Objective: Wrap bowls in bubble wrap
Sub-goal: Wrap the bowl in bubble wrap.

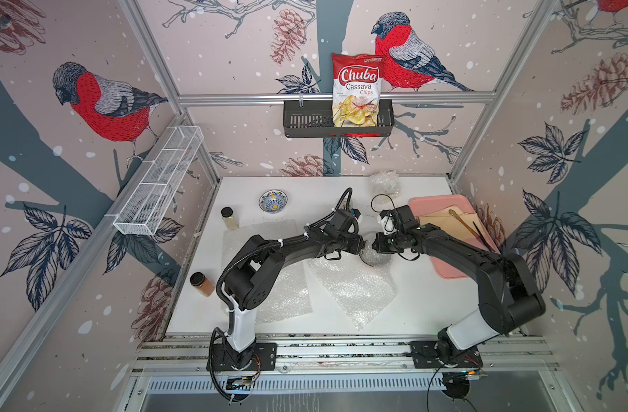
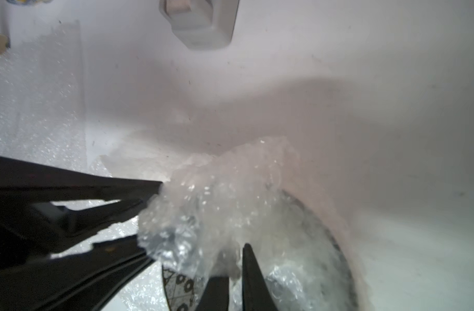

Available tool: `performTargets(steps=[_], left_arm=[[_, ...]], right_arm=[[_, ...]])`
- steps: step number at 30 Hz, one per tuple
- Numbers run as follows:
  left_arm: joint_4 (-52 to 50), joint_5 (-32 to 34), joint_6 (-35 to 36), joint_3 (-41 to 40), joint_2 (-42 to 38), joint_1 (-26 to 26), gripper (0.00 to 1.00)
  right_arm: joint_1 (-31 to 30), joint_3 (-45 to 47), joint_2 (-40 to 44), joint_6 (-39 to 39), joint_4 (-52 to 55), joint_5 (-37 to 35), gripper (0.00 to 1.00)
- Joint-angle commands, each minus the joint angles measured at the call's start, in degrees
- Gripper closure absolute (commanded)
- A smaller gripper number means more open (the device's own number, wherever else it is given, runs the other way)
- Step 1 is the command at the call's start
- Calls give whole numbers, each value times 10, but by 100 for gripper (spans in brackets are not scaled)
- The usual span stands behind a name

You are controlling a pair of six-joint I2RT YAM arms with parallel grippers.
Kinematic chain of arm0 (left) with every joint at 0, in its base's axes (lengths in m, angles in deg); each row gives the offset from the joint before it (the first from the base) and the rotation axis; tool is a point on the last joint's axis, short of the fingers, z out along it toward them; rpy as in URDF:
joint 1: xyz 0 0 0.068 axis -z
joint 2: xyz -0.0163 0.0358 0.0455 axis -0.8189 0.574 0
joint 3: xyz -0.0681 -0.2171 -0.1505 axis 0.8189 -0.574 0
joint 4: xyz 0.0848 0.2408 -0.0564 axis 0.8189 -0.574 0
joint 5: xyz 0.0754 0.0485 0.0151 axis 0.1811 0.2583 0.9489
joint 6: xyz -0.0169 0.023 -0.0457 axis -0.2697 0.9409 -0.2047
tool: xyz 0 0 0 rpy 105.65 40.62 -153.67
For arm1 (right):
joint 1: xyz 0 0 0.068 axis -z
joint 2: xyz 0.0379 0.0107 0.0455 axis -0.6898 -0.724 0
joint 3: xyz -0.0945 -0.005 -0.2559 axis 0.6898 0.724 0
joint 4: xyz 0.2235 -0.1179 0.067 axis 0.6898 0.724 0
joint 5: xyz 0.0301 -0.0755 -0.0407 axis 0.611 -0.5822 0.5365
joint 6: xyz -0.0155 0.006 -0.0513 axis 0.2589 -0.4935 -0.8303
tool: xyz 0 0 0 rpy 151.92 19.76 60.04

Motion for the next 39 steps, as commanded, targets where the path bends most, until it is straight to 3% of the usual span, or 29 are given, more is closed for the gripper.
performTargets(steps=[1, 8, 13, 21, 23, 25, 29, 39], left_arm=[[17, 2, -4, -2, -9, 5, 65], [10, 8, -6, 2, -3, 26, 65], [-10, 37, 0, 7, 14, 35, 64], [-29, 62, 14, 15, 15, 36, 64], [-33, 65, 16, 18, 15, 37, 64], [-34, 65, 17, 22, 15, 37, 64], [-36, 64, 17, 27, 16, 41, 64], [-42, 67, 18, 31, 20, 45, 64]], right_arm=[[-9, 13, -18, 7, -9, 0, 87], [-27, 11, -49, 11, -25, 0, 86], [-22, 2, -14, 5, -8, 14, 71], [16, -8, 52, -8, 43, 32, 58], [31, -7, 65, -12, 43, 31, 50], [48, -2, 73, -12, 32, 20, 33], [59, 1, 66, -2, 13, -5, 17], [35, 4, 8, -6, 20, -21, 17]])
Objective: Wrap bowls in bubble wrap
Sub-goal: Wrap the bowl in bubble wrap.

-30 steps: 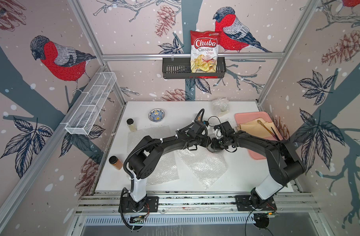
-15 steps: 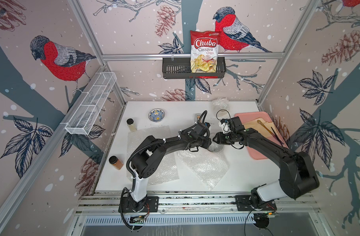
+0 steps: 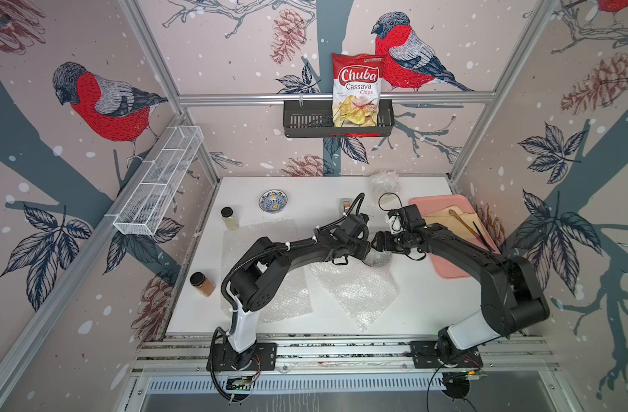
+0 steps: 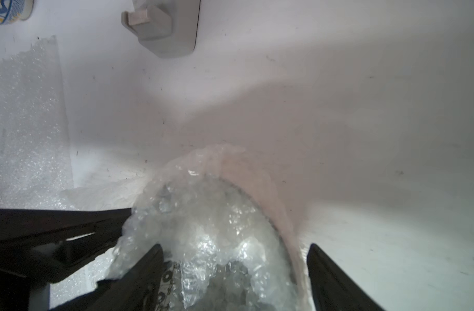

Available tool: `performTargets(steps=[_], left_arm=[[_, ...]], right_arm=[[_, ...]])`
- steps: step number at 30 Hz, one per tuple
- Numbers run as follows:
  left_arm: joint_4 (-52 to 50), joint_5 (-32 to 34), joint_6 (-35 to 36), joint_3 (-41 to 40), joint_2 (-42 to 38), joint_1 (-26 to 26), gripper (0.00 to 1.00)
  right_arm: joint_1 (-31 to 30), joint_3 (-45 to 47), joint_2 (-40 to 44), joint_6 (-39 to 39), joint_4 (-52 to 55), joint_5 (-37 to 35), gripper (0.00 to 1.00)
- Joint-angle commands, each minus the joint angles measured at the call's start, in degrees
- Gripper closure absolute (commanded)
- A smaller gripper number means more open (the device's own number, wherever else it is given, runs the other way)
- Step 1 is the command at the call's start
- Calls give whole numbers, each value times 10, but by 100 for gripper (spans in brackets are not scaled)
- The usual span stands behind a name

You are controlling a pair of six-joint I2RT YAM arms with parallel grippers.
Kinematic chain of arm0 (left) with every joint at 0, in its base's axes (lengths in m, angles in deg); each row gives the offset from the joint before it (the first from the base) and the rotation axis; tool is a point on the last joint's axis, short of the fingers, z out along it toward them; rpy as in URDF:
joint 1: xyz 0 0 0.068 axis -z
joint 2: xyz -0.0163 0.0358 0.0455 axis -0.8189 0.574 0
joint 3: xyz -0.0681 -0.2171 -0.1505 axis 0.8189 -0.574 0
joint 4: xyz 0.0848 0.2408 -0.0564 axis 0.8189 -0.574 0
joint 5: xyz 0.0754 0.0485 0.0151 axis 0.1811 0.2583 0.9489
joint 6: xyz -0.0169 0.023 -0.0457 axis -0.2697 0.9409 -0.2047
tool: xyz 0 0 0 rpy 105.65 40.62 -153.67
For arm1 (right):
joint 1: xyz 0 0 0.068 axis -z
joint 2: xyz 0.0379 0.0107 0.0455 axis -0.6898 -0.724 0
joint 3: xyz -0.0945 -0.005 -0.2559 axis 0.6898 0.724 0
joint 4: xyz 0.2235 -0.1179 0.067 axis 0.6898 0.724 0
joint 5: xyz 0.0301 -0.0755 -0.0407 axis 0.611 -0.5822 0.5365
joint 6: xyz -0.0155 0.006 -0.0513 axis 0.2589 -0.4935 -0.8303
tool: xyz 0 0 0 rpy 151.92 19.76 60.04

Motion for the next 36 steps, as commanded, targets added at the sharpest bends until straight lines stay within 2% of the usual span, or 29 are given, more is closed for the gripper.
performTargets(steps=[1, 14, 22, 26, 31, 36], left_arm=[[-7, 8, 5, 4, 1, 1, 64], [-6, 10, 2, 4, -1, 1, 64], [0, 33, -11, -7, -15, 0, 64], [2, 65, -28, -21, -35, 1, 59], [1, 96, -49, -48, -78, -5, 52], [2, 96, -78, -111, -140, -39, 49]], right_arm=[[-4, 5, -7, -4, -6, -11, 17], [-13, 34, -52, 5, -82, -9, 23], [-9, 65, -61, 21, -137, -17, 44], [-9, 77, -56, 24, -153, -31, 56], [-3, 87, -50, 24, -160, -45, 62], [5, 94, -46, 26, -166, -48, 64]])
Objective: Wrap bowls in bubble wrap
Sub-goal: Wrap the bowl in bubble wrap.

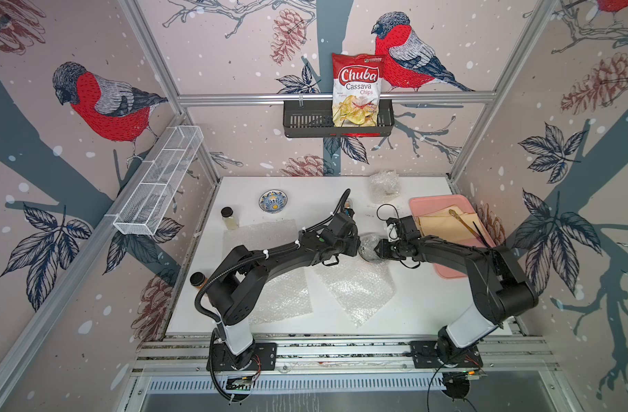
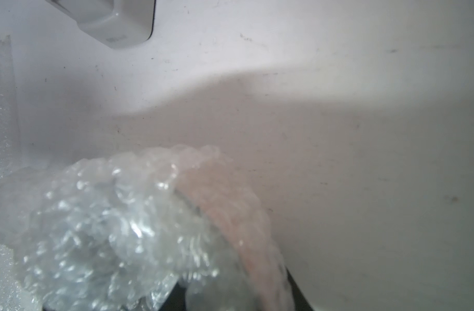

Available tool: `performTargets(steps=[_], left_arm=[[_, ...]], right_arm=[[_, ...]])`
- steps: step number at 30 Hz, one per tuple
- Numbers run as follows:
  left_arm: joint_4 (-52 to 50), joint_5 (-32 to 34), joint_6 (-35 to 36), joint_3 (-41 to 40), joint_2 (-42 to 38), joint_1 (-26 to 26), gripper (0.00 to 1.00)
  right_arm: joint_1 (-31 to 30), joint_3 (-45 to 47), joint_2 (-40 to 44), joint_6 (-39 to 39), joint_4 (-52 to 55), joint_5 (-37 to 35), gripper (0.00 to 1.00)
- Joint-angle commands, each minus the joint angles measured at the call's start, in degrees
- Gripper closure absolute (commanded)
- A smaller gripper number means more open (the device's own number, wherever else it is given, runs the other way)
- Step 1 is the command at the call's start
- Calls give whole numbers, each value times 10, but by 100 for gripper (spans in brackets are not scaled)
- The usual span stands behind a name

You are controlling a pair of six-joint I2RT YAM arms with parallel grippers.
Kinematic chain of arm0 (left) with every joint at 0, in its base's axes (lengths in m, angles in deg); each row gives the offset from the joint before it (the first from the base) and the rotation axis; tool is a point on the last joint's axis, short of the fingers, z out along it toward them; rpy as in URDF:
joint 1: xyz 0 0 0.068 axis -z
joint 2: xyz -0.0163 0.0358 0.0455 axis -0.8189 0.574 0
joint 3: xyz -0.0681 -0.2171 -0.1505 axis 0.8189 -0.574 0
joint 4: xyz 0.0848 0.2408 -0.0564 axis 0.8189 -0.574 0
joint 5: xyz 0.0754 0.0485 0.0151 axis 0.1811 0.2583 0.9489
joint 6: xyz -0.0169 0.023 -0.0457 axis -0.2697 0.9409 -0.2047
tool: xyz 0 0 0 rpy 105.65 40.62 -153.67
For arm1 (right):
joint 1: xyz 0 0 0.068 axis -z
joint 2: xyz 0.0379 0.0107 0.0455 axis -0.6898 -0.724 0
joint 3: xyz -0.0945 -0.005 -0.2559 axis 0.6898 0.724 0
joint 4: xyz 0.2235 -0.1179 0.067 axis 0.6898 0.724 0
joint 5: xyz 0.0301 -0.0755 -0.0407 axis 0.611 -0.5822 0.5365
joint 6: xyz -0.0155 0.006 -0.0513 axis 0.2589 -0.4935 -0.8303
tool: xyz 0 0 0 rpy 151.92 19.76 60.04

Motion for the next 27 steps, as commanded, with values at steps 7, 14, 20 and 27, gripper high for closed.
performTargets(steps=[7, 14, 20, 27], left_arm=[[-38, 1, -32, -141, -95, -101, 37], [-59, -36, -27, -151, -46, -150, 32], [-32, -94, -32, -123, 10, -149, 38], [-8, -143, -34, -119, 10, -132, 89]], right_arm=[[5, 3, 3, 5, 4, -26, 65], [5, 3, 2, 6, 2, -23, 65], [5, 4, 4, 5, 4, -25, 65], [-2, 16, 11, 15, -18, -22, 70]])
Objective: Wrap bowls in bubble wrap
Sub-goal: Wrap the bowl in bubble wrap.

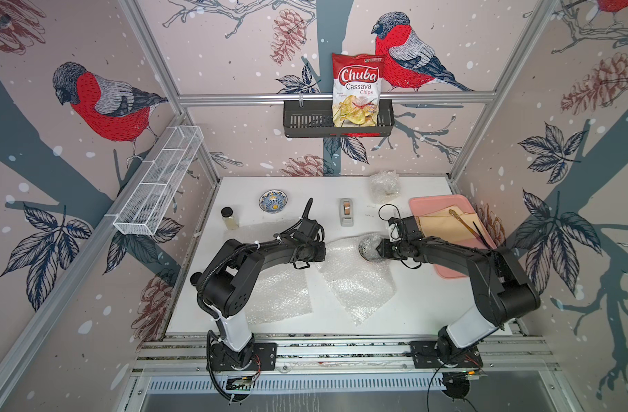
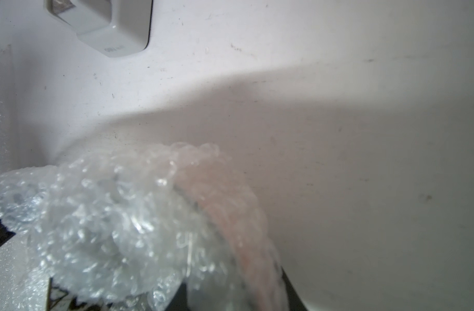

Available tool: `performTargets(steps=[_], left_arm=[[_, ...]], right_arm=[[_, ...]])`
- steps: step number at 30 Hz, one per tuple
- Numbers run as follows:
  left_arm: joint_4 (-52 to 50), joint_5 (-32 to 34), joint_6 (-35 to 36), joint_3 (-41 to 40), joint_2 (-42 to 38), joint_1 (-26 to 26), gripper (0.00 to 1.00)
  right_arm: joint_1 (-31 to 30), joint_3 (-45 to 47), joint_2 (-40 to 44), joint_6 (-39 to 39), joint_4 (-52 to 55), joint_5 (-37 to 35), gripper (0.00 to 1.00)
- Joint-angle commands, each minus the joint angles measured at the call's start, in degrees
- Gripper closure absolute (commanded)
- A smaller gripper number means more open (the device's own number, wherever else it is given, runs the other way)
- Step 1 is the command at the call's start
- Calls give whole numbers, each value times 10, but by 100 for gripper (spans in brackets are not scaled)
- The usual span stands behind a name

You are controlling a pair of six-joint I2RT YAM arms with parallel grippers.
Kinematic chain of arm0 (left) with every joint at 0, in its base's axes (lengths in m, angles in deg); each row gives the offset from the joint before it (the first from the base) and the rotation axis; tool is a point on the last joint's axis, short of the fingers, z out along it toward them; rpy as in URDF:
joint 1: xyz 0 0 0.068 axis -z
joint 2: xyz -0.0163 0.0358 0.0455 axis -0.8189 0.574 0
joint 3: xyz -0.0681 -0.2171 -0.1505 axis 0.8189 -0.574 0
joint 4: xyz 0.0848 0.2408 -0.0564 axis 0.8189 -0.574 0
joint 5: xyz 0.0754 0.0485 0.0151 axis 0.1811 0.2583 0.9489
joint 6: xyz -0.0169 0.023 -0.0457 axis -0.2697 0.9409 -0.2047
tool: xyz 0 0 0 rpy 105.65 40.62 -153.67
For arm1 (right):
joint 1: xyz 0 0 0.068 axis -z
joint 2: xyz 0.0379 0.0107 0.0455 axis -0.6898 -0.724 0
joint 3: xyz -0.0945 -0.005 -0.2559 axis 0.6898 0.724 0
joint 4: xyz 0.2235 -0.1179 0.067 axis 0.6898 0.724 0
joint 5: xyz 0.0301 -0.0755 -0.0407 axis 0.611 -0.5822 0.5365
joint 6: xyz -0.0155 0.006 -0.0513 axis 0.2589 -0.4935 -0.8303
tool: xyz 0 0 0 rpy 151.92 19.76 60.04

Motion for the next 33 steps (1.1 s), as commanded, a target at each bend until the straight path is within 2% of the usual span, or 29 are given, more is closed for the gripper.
performTargets(steps=[1, 3, 8, 16, 22, 27, 33], left_arm=[[4, -36, -3, 6, -10, 3, 91], [10, -44, -4, 7, -28, 6, 100], [27, -72, -13, 19, -80, 15, 100], [119, -174, -64, 23, -113, 54, 100], [176, -208, -93, 65, -70, 82, 100], [227, -222, -118, 67, -22, 88, 100], [216, -193, -104, 78, 32, 88, 100]], right_arm=[[-7, 6, 4, 14, -10, -17, 70], [-14, 11, 5, 16, -23, -18, 72], [-34, 15, 4, 17, -51, -34, 75], [-71, 4, 2, 21, -65, -40, 76], [-91, 0, -14, 25, -79, -7, 76], [-94, 3, -20, 22, -78, 27, 75], [-87, 5, -14, 14, -65, 89, 70]])
